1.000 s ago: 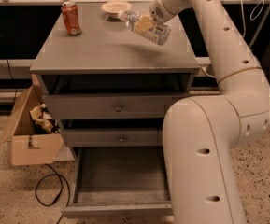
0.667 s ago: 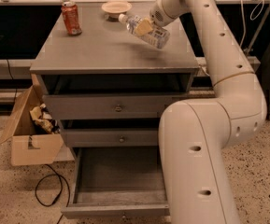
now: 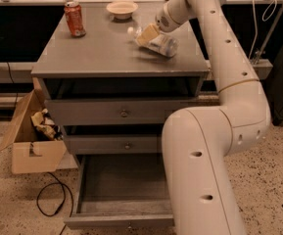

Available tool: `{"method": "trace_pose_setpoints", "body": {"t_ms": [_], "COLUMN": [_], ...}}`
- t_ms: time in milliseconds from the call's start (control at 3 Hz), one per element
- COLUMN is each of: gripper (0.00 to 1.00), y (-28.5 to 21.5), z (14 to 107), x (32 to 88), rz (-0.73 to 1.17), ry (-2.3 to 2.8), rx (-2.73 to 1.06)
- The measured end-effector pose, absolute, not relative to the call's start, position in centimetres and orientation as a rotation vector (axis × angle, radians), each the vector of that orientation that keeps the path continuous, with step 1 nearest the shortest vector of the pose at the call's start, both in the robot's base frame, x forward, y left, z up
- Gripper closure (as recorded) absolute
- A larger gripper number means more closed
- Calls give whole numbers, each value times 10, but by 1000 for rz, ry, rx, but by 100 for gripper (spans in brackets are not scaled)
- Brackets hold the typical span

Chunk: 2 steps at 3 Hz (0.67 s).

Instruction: Pick blue plastic bottle from bottom drawer and place on counter

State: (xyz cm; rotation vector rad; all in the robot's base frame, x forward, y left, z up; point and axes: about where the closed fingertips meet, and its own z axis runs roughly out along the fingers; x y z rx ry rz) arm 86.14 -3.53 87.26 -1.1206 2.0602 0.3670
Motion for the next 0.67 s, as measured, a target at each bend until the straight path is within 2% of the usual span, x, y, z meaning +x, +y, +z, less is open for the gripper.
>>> {"method": "trace_pose_setpoints", "body": {"t_ms": [667], "gripper": [0], "y": [-37], "z": [870], "x": [859], "rz": [376], "ry": [2067], "rx": [-1127]}}
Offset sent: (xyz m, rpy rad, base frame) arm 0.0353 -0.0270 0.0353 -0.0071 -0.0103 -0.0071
